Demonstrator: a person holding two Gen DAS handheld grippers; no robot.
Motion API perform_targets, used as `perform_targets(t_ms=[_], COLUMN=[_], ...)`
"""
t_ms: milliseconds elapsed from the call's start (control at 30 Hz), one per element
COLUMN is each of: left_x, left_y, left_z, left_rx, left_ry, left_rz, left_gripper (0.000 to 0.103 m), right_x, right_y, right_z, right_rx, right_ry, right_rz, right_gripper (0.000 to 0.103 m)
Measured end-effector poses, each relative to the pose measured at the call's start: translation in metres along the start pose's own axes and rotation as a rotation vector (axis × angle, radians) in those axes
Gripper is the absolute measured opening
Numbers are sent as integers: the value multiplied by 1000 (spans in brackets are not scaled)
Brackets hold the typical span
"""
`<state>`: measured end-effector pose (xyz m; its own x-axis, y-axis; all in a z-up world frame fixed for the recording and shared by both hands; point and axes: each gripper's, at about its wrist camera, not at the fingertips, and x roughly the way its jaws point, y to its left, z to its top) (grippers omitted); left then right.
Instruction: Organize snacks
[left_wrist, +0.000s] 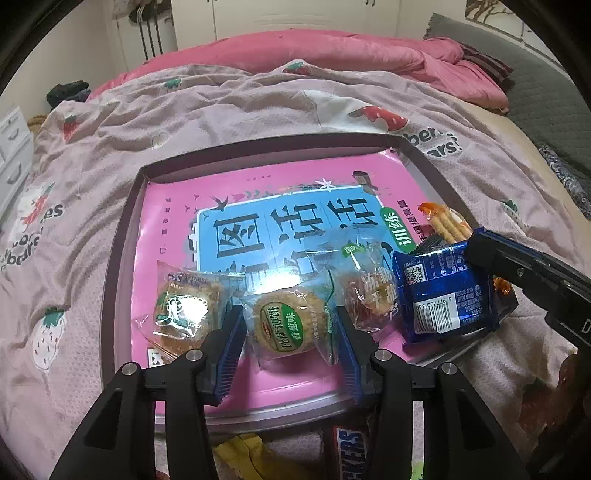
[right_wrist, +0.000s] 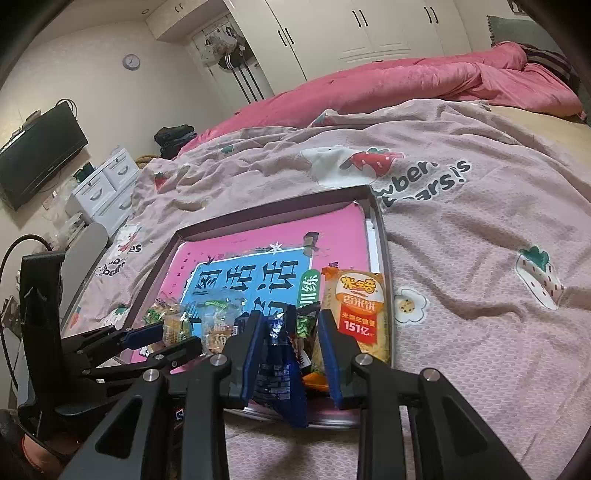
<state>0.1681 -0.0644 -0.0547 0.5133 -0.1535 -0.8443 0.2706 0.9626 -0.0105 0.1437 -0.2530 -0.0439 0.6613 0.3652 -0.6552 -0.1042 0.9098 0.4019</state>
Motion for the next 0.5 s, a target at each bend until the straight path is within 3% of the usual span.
perform_targets(t_ms=[233,367,500], left_x=[-2,-4,-5], left_y=[0,0,2], left_z=[2,2,1], left_rx=[-3,-9,-13], left_ry=[-6,-8,-6], left_rz=[1,4,8], left_gripper=[50,52,52], right_x=[-3,-5,-6], right_y=[3,4,4], right_z=[2,3,4], right_rx=[-20,-22,-19], right_ry=[-13,-21,-24], right_rz=[-5,-11,-16], right_gripper=[30,40,41])
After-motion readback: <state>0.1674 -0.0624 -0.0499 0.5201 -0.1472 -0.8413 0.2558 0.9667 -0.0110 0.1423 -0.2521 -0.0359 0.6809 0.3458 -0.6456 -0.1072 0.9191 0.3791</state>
